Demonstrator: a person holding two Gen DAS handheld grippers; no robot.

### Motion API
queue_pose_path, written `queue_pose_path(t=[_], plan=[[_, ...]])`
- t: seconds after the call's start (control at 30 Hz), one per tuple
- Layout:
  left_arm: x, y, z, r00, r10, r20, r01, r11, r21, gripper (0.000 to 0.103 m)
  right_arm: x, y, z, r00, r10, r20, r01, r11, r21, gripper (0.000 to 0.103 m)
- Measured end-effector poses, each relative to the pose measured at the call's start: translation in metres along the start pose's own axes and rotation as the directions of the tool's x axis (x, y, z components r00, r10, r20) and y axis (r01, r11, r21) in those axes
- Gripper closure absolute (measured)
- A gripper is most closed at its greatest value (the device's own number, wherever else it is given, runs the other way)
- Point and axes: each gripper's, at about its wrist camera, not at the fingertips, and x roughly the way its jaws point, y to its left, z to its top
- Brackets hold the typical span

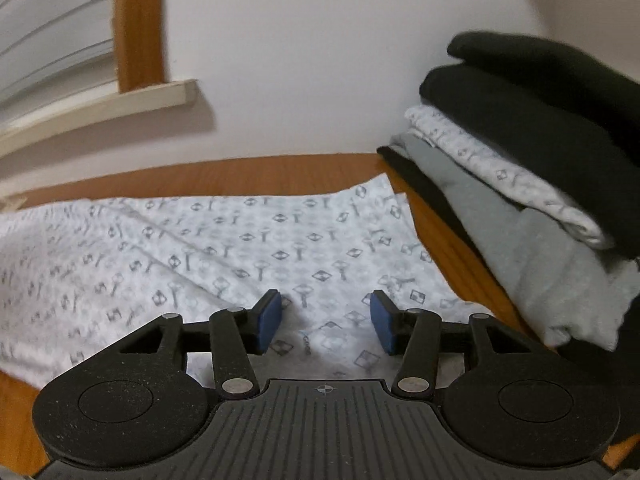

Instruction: Fold clothes

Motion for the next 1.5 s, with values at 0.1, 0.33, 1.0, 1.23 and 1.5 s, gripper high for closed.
queue_pose_path(t=[0.1, 0.33, 1.0, 1.23, 1.5], plan=[[0.001, -0.001, 0.0, 1.0, 0.0, -0.002, 0.0, 1.0, 0.007, 0.027, -0.01, 0.001, -0.001, 0.996, -0.075, 0.038, 0.075, 0.997, 0.002, 0.054], [0.0, 0.0, -0.001, 1.0, 0.0, -0.001, 0.0, 1.0, 0.01, 0.026, -0.042, -0.04, -0.013, 0.971, -0.238, 0.026, 0.225, 0.945, 0.239, 0.054], [-0.007, -0.001, -0.003, 0.998, 0.01, 0.058, -0.009, 1.0, -0.011, 0.025, -0.063, 0.038, 0.047, 0.92, -0.285, 0.267, 0.343, 0.917, -0.204, 0.098], [-0.011, -0.037, 0.007, 0.998, 0.033, 0.049, -0.035, 0.998, 0.045, 0.023, -0.034, 0.009, 0.053, 0.885, -0.443, 0.144, 0.465, 0.836, -0.29, 0.074], [-0.019, -0.052, -0.001, 0.999, 0.048, 0.012, -0.048, 0.999, 0.003, 0.016, -0.051, 0.041, 0.015, 0.951, -0.27, 0.15, 0.294, 0.941, -0.169, 0.039]])
